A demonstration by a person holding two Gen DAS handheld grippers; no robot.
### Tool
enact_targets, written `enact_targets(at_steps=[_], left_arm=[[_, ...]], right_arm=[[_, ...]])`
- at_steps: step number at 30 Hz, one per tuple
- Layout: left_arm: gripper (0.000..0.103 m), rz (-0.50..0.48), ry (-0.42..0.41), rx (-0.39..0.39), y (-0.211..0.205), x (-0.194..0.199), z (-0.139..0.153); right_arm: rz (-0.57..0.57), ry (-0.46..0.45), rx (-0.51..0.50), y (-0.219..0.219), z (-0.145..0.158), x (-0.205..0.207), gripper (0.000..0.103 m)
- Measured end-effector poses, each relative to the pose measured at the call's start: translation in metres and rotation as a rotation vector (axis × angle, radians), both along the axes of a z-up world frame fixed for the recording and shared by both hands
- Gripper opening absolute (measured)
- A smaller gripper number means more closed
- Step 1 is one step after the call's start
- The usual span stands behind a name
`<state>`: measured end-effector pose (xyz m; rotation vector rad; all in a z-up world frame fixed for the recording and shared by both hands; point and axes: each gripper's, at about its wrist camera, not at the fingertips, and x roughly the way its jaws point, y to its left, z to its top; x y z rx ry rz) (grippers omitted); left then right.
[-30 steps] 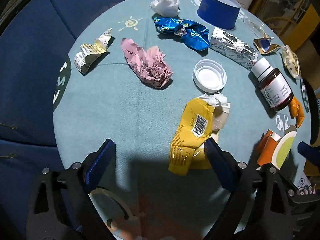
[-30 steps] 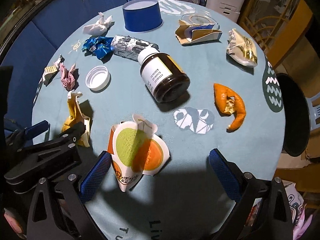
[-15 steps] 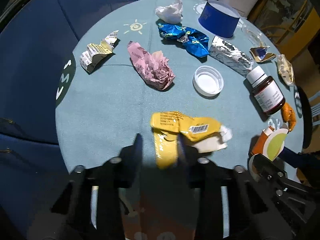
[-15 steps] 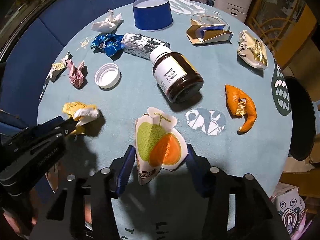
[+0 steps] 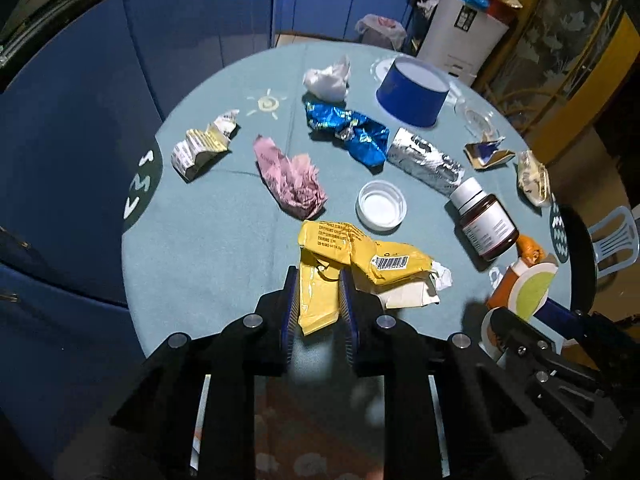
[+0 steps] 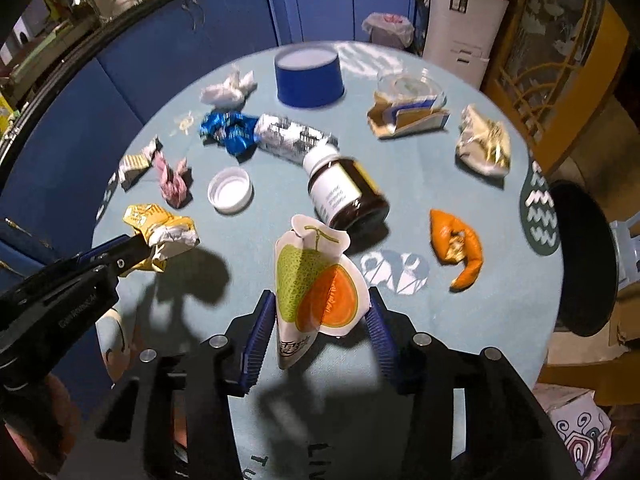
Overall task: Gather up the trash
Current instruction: 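Grasp the pear-printed paper cup with the right tool while the left tool grasps the yellow wrapper, then carry both items to the black bin and open both tools to drop them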
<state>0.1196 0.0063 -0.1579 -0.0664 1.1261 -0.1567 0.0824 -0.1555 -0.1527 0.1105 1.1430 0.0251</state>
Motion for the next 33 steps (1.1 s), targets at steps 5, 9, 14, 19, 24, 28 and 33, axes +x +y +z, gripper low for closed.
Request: enact_targets(at_steps=[5, 9, 14, 19, 24, 28, 33], left_arm=[[0.021, 0.016, -0.047, 0.017, -0.003, -0.004, 0.014], [0.021, 0.014, -0.081, 0.032, -0.009, -0.007, 0.025], [0.021, 0.0, -0.114, 0.044, -0.026, -0.003, 0.037], [0.021, -0.013, -0.153, 0.065, -0.045, 0.001, 0.05], [0.021, -0.031, -0.183, 0.086, -0.068, 0.008, 0.06], [0.021, -0.062, -0.201, 0.105, -0.094, 0.015, 0.065], [0.021, -0.11, -0.213, 0.116, -0.13, 0.024, 0.068]], right_arm=[[-0.013, -0.054, -0.002, -0.006, 0.012, -0.003, 0.045], [-0.027, -0.094, -0.005, -0.014, 0.022, -0.005, 0.045], [-0.054, -0.141, -0.003, -0.029, 0.034, -0.004, 0.045], [-0.072, -0.179, 0.012, -0.045, 0.043, -0.001, 0.045], [-0.096, -0.221, 0.015, -0.063, 0.051, 0.004, 0.045], [-0.135, -0.25, 0.012, -0.084, 0.056, 0.008, 0.045], [-0.185, -0.274, 0.005, -0.111, 0.059, 0.009, 0.045]])
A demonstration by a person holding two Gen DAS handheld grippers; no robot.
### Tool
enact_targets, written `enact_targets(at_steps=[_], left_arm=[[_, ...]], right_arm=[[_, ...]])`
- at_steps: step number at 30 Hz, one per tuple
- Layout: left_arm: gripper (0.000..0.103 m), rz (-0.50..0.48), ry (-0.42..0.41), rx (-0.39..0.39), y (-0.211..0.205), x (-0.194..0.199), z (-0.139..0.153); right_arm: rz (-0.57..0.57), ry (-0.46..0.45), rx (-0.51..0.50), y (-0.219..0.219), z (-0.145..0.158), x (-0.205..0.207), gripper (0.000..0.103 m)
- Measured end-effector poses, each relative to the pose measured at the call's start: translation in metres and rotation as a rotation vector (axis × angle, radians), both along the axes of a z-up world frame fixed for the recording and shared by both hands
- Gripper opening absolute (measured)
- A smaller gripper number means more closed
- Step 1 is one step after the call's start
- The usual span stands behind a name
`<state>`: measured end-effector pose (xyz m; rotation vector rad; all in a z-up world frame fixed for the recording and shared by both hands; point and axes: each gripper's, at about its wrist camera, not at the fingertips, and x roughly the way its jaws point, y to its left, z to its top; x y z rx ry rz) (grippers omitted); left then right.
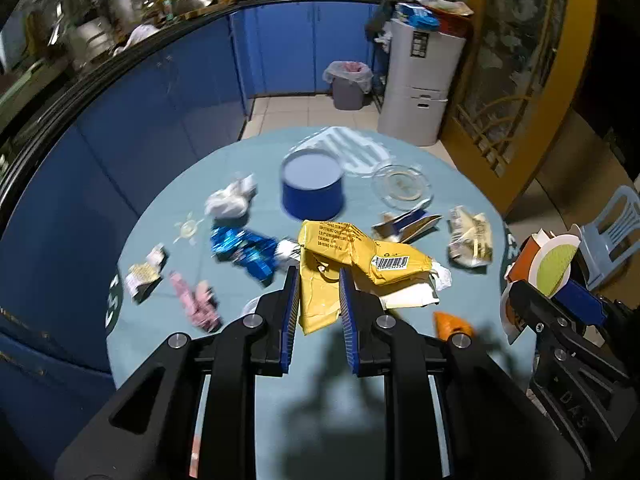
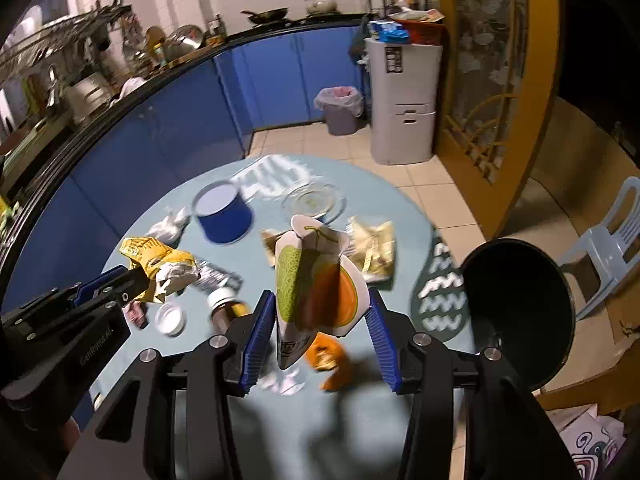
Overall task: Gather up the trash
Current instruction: 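Carry both items to the black bin and open both tools to drop them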
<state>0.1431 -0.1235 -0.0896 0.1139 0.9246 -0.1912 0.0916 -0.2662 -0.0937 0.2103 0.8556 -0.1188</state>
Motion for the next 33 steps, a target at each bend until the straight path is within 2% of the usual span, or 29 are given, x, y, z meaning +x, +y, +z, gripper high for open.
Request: enact_targets(at_steps=[10, 20, 28, 33], left_arm=[[0.021, -0.099, -0.035, 0.029, -0.077, 0.013, 0.005], [0.021, -0.224, -0.08, 0.012, -0.166, 0.018, 0.012], [0.022, -0.347, -0.055, -0.03, -0.237, 0.022, 0.009], [0.022, -0.42, -0.045, -0.041, -0.279, 0.02, 0.006]], right_arm=[[-0.118, -0.037, -0.005, -0.068, 0.004, -0.003, 0.045], [-0.239, -0.033, -0.024, -0.13, 0.0, -0.012, 0.045], [-0.368, -0.03, -0.079, -0.181, -0.005, -0.022, 0.046], [-0.427, -0.014, -0.066, -0.207, -0.011, -0.03, 0.046]])
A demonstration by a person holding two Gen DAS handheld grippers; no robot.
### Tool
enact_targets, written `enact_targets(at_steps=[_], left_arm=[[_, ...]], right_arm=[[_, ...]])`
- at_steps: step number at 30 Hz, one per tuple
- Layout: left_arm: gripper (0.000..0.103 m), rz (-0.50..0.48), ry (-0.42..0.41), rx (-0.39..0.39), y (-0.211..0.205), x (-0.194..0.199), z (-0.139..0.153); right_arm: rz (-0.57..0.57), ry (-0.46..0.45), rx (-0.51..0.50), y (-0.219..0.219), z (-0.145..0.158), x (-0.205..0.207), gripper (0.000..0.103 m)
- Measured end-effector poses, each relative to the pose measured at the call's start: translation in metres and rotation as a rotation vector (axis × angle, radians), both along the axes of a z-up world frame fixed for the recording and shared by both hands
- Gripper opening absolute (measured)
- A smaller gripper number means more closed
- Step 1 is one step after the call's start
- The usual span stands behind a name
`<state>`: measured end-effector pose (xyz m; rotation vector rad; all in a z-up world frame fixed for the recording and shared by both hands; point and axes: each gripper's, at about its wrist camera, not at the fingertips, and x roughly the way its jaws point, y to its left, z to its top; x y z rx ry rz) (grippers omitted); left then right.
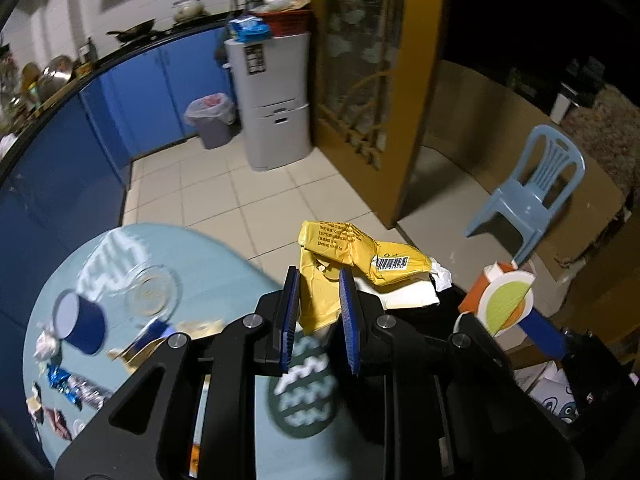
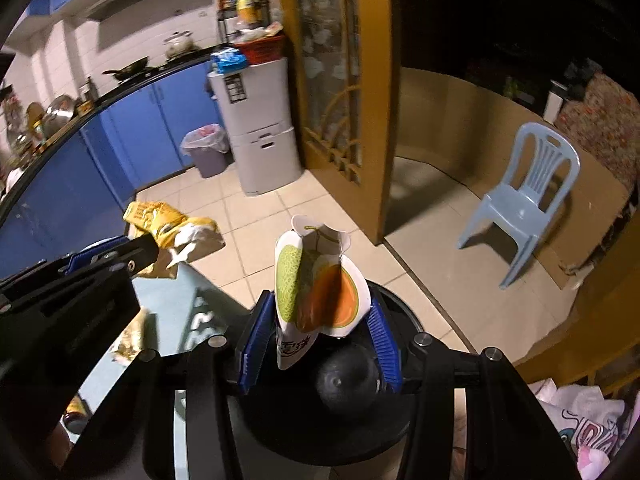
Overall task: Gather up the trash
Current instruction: 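Carry both items to the black bin and open both tools to drop them, then grasp the orange peel with the right tool while the left tool grasps the white bottle cap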
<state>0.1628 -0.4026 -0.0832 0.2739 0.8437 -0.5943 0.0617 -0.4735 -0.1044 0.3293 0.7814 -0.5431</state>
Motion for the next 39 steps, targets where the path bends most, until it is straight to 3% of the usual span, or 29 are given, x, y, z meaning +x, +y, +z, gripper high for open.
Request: enact_targets(at_steps=[5, 6, 7, 9, 13, 17, 21, 24, 33, 39], left_arm=[[0.024, -0.054, 0.023, -0.002, -0.025, -0.003, -0.003], [0.032, -0.053, 0.031, 0.007, -0.028, -0.001, -0.005], [0.058, -0.05, 0.036, 0.01, -0.03, -0.001, -0.006], [0.095, -0.023, 0.015, -0.01, -0.026, -0.002, -0.003], [0.094, -0.003, -0.03, -0.022, -0.015, -0.003, 0.002], [0.094, 0.038, -0.01, -0.008, -0.005, 0.008, -0.002], [0.094, 0.088, 0.001, 0.007, 0.006, 0.017, -0.007], [0.094, 0.111, 0.01, 0.009, 0.016, 0.022, -0.008], [0.094, 0.19, 0.028, 0.008, 0.055, 0.031, -0.008], [0.094, 0.266, 0.038, 0.037, 0.1, 0.028, -0.013]], right_arm=[[-0.024, 0.01, 0.015, -0.014, -0.007, -0.003, 0.046], [-0.026, 0.011, 0.017, -0.015, -0.008, -0.003, 0.046], [-0.028, 0.012, 0.022, -0.016, -0.008, -0.002, 0.046], [-0.032, 0.011, 0.028, -0.02, -0.01, -0.001, 0.047], [-0.031, 0.012, 0.029, -0.022, -0.011, 0.003, 0.049], [-0.032, 0.009, 0.051, -0.025, -0.014, 0.009, 0.054], [-0.04, -0.011, 0.058, -0.026, -0.012, 0.01, 0.082], [-0.049, -0.03, 0.032, -0.026, -0.008, 0.011, 0.087], [-0.019, -0.038, 0.089, -0.02, -0.01, 0.02, 0.088], [0.087, -0.017, 0.106, 0.022, -0.013, 0.032, 0.088]])
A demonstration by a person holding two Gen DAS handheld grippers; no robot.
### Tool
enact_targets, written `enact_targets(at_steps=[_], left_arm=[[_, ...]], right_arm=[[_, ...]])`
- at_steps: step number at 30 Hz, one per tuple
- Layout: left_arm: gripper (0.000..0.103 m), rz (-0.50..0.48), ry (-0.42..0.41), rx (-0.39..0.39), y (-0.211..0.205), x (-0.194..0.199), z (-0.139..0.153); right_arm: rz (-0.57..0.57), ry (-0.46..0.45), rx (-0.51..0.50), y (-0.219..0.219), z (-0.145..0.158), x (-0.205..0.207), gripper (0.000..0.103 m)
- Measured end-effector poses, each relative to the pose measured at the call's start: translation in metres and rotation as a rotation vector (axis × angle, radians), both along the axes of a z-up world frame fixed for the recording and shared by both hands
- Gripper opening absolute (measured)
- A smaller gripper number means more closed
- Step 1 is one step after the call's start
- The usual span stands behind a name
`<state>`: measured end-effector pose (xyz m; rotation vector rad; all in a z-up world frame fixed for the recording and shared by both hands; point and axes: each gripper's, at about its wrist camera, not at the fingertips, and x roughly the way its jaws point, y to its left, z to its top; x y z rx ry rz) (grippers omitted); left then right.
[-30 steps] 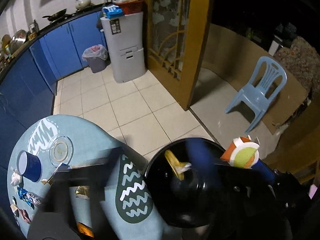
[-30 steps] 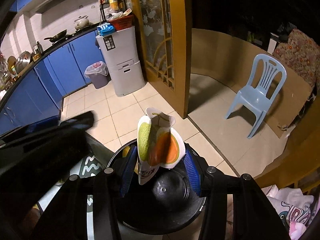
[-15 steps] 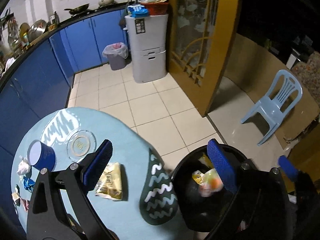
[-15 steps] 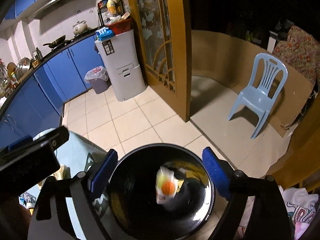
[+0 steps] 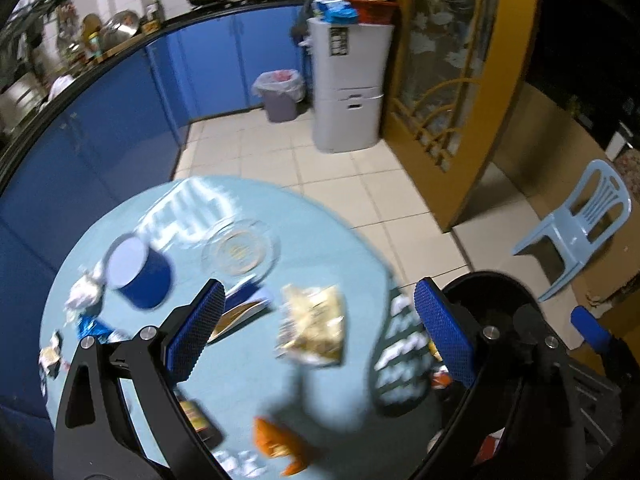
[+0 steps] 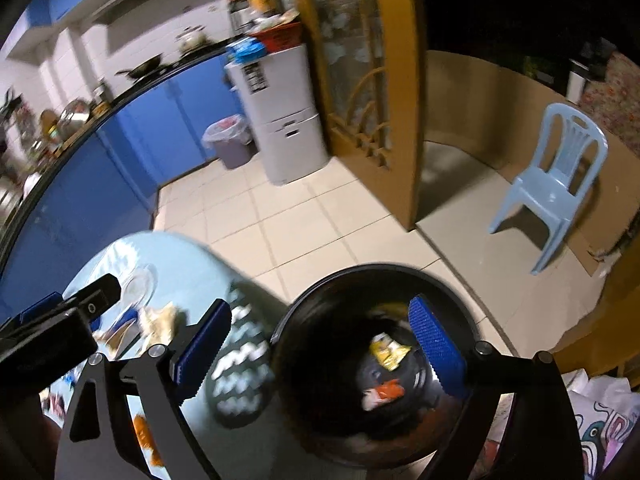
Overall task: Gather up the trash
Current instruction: 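Grasp the orange peel with the right tool while the left tool grasps the white bottle cap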
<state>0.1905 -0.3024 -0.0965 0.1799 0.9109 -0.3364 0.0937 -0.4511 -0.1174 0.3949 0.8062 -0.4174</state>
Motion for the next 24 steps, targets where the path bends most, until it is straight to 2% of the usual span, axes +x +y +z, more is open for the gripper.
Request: enact_targets(at_steps=[14, 18, 24], left_arm=[[0.094, 0.231, 0.044, 0.028, 0.15, -0.017, -0.012], [0.094, 0.293, 0.094, 0.022, 0.192, -0.02, -0.027], [0.094, 0.333, 0.195, 0.027, 0.225, -0.021, -0.063]], right_arm=[[0.293, 0.063, -0.023, 0.124, -0.01, 0.024, 0.088], [0.354, 0.123, -0.001, 0.154, -0.027, 0.029, 0.088], [0.396, 0.224, 0.0, 0.187, -0.056, 0.03, 0.088]])
